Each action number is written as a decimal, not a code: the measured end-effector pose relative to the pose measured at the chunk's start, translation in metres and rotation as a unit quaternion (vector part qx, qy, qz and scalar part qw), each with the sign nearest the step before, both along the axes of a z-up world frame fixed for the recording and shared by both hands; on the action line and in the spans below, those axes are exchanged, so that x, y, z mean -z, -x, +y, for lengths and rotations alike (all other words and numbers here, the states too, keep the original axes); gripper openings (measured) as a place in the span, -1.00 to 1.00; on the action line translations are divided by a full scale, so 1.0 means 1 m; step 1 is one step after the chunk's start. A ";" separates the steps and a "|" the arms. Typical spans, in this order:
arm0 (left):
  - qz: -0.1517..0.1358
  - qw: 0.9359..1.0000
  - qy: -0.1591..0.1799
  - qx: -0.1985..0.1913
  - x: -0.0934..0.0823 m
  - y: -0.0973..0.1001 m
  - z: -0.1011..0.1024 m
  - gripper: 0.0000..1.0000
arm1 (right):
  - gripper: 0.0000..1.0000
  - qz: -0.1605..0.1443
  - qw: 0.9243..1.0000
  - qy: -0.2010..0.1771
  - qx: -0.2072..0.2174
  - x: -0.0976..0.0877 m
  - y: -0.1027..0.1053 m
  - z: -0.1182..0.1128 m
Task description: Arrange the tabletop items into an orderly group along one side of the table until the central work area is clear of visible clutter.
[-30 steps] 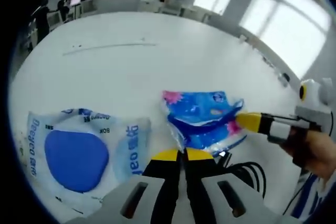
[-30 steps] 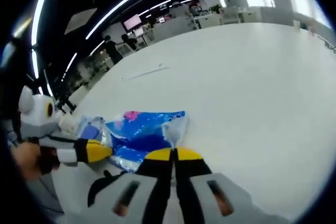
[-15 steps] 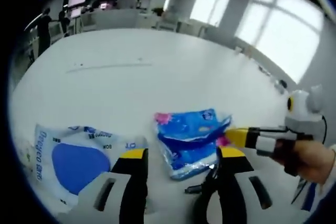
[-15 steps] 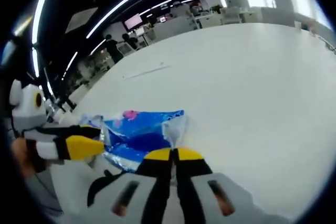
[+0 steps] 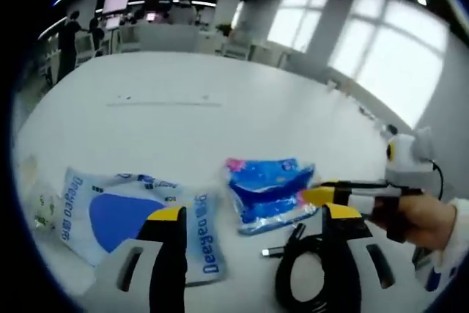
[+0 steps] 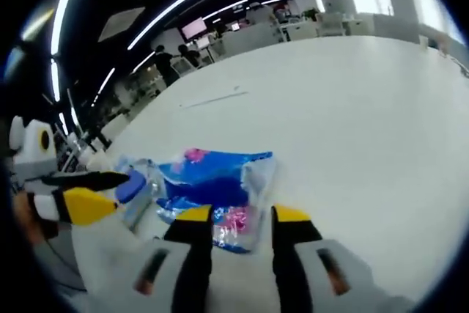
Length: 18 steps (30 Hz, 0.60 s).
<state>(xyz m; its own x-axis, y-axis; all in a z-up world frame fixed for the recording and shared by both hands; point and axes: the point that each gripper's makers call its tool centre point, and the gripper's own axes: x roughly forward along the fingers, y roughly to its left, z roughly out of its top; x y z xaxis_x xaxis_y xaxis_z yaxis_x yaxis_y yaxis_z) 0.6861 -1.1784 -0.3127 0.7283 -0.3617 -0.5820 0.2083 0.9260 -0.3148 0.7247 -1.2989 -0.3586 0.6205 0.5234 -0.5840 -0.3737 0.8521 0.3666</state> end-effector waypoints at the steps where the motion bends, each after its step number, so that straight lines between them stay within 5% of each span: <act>1: -0.001 1.000 0.000 -0.001 -0.001 0.003 0.002 0.46 | -0.37 -0.002 1.000 -0.003 0.000 -0.003 0.001 0.000; 18: -0.005 1.000 0.010 -0.013 -0.003 0.021 0.016 0.54 | -0.32 -0.020 1.000 -0.011 0.014 -0.022 0.018 -0.003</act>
<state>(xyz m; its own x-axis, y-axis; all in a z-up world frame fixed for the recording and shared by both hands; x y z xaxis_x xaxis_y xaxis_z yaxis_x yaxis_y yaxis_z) 0.6654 -1.1628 -0.3099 0.7428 -0.3546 -0.5679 0.1880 0.9246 -0.3314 0.7071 -1.3024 -0.3363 0.6576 0.5176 -0.5474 -0.3640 0.8545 0.3705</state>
